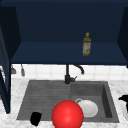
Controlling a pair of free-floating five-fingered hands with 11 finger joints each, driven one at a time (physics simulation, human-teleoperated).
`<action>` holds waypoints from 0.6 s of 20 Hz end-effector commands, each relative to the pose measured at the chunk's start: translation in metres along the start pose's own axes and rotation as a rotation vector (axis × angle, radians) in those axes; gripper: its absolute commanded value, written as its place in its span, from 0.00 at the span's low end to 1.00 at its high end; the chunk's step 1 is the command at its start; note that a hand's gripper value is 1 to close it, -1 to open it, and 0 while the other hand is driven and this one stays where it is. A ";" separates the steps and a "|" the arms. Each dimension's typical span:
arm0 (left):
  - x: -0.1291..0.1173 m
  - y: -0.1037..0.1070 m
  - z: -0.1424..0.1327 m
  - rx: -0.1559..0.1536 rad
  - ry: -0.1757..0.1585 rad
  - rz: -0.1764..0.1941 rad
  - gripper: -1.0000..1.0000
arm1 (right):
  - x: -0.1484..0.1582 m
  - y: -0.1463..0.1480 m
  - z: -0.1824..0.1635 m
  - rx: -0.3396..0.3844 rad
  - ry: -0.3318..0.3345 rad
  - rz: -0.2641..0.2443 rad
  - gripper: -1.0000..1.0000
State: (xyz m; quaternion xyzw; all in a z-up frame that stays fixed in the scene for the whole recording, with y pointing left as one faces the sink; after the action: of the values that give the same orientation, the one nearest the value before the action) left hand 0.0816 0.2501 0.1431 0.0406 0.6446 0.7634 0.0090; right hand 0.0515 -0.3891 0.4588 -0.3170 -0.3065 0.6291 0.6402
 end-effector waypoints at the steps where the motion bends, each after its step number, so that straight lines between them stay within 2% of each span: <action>1: 0.000 0.000 0.000 0.000 0.000 0.000 0.50 | -0.012 0.023 -0.018 -0.029 0.068 -0.077 0.00; 12: 0.000 0.000 0.000 0.000 0.000 0.000 0.50 | -0.047 0.092 -0.072 -0.030 0.231 -0.086 0.00</action>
State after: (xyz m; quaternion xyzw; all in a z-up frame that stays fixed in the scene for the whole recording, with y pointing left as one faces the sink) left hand 0.0816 0.2501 0.1431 0.0406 0.6446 0.7634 0.0090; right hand 0.0513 -0.4277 0.3640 -0.3732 -0.2526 0.5954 0.6652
